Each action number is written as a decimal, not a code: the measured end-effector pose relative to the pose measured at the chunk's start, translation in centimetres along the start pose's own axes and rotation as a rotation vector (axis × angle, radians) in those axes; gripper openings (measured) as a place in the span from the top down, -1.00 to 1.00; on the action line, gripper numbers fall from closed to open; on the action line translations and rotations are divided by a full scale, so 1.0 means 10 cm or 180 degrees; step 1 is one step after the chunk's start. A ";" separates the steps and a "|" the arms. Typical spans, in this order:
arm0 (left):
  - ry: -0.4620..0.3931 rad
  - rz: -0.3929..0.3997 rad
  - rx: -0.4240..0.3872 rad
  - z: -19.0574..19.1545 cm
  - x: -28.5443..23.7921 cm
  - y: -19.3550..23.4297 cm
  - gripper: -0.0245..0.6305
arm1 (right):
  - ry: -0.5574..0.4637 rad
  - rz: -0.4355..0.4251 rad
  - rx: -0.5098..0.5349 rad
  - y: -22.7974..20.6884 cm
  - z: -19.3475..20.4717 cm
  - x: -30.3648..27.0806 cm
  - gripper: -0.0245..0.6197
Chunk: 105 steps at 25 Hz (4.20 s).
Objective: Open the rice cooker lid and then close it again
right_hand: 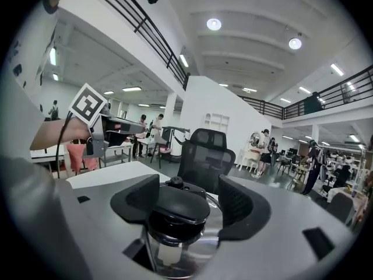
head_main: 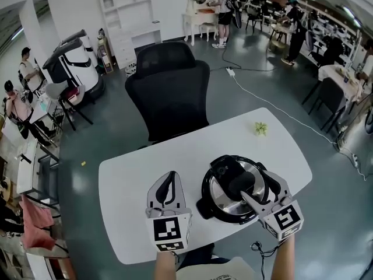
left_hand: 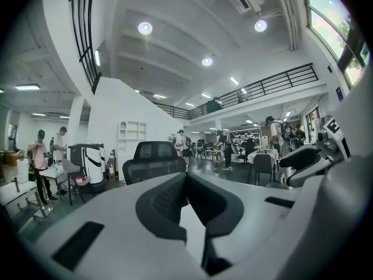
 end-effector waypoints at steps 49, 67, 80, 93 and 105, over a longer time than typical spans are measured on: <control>0.0652 -0.0318 0.0108 0.63 -0.60 -0.02 0.88 | 0.2447 -0.3649 0.2606 -0.18 0.12 -1.36 -0.01; 0.0679 -0.0337 0.0117 0.69 -0.58 -0.08 0.88 | 0.2402 -0.3742 0.2499 -0.21 0.17 -1.40 0.01; 0.0660 -0.0365 0.0163 0.68 -0.53 0.03 0.88 | 0.2385 -0.3485 0.2141 -0.20 0.14 -1.38 0.01; 0.0630 -0.0263 0.0206 0.70 -0.60 -0.02 0.88 | 0.2423 -0.2634 0.1168 -0.25 0.20 -1.32 0.01; 0.0642 -0.0203 0.0253 0.71 -0.68 -0.05 0.88 | 0.2139 -0.2622 0.1098 -0.32 0.21 -1.30 0.00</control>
Point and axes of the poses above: the fingertips, and each gripper's own axes: x backward along the fingers, y to its left, z out of its underside, the point moved 10 cm from there along x, backward along the fingers, and after that the axes turned 4 degrees about -y, right-handed, at the moved point
